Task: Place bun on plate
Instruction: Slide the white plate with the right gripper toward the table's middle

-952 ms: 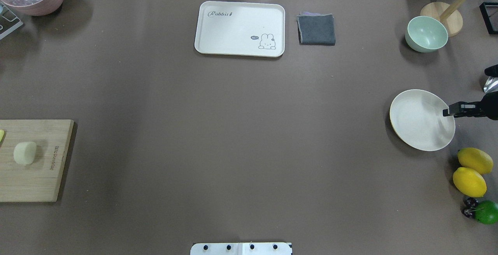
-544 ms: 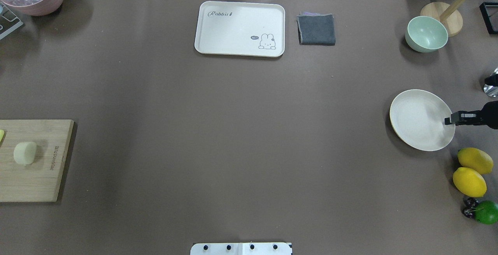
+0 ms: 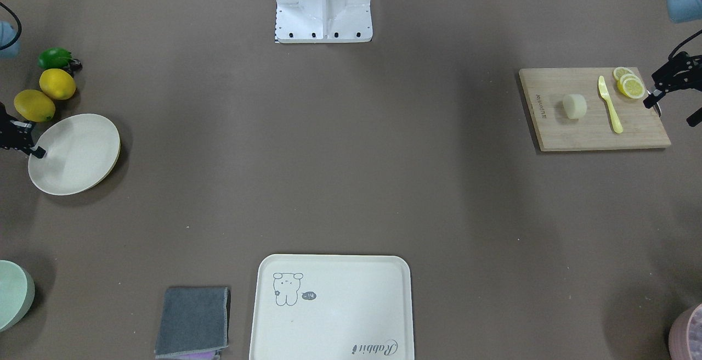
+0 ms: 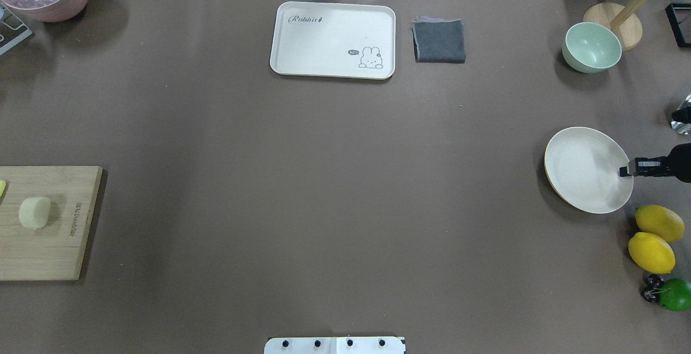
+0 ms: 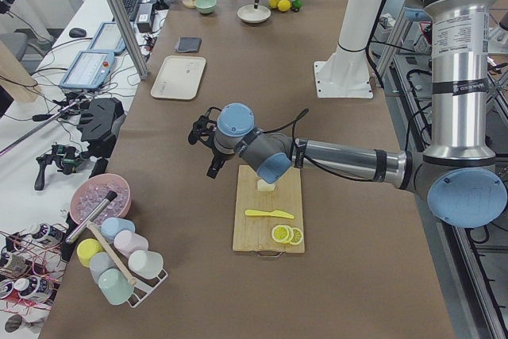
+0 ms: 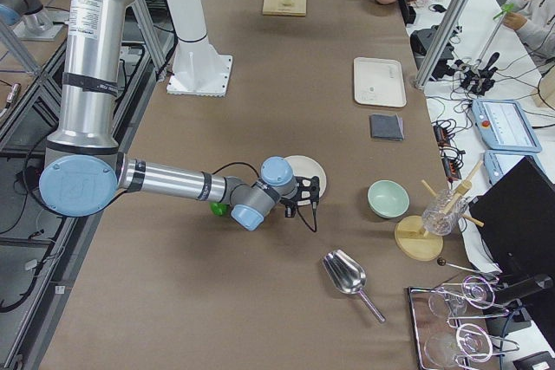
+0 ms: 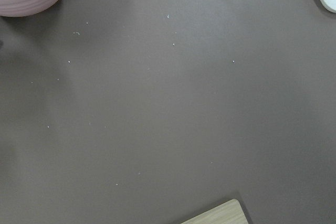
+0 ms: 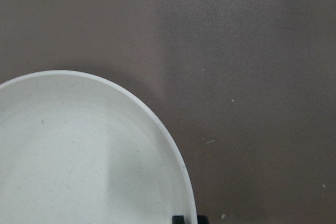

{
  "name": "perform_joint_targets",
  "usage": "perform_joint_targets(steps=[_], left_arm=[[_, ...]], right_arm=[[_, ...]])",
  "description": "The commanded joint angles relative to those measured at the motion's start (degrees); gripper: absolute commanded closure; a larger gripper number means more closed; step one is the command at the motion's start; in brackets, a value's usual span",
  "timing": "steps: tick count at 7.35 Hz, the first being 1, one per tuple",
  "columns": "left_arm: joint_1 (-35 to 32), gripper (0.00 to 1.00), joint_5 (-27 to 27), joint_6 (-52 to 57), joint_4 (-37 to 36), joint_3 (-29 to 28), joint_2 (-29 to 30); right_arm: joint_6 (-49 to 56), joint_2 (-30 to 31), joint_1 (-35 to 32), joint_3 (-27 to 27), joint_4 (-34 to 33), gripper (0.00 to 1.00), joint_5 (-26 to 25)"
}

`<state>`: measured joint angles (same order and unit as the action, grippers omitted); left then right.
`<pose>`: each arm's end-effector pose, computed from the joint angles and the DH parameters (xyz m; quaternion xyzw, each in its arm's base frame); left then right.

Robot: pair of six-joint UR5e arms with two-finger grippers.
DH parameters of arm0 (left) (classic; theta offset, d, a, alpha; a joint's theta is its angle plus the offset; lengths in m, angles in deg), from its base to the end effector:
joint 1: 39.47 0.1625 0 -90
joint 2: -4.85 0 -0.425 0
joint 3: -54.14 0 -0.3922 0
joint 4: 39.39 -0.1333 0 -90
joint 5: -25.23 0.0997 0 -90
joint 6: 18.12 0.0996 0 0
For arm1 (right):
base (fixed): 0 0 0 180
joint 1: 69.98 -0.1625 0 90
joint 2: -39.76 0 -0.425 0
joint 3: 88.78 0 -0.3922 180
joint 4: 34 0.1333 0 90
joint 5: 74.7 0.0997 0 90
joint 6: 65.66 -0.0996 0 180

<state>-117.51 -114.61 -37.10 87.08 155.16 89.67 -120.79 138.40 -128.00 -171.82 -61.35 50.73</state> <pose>0.0412 -0.4704 0.5262 0.2106 0.4660 0.1000 0.8535 -0.1696 -0.4143 0.6705 0.0833 -0.4642 0.0563 0.8800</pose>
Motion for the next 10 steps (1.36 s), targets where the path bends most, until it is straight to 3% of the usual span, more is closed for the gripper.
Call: perform_joint_targets(steps=[1, 5, 6, 7, 8, 10], left_arm=[[0.0, 0.02, 0.0, 0.0, 0.0, -0.03, 0.0], [0.0, 0.02, -0.09, -0.35, 0.0, 0.06, 0.08], [0.0, 0.02, -0.09, -0.44, 0.0, 0.06, 0.08], [0.0, 0.02, -0.09, -0.53, 0.0, 0.06, 0.08], [0.09, 0.02, -0.09, -0.96, 0.0, 0.06, 0.08], [0.17, 0.02, -0.17, -1.93, -0.08, 0.06, 0.26]], right_arm=[[-4.06, -0.11, 0.01, -3.68, -0.16, 1.0, 0.7], [-28.46, -5.71, 4.73, -12.3, -0.16, 1.0, -1.05], [-35.32, -7.91, 11.03, -15.28, -0.68, 1.0, -8.19], [-40.61, -10.72, 19.88, -16.62, -0.86, 1.0, -20.79], [-41.53, -15.53, 26.67, -16.89, -6.69, 1.0, -29.62], [-49.32, -32.28, 31.81, -21.8, -39.46, 1.0, -30.94]])
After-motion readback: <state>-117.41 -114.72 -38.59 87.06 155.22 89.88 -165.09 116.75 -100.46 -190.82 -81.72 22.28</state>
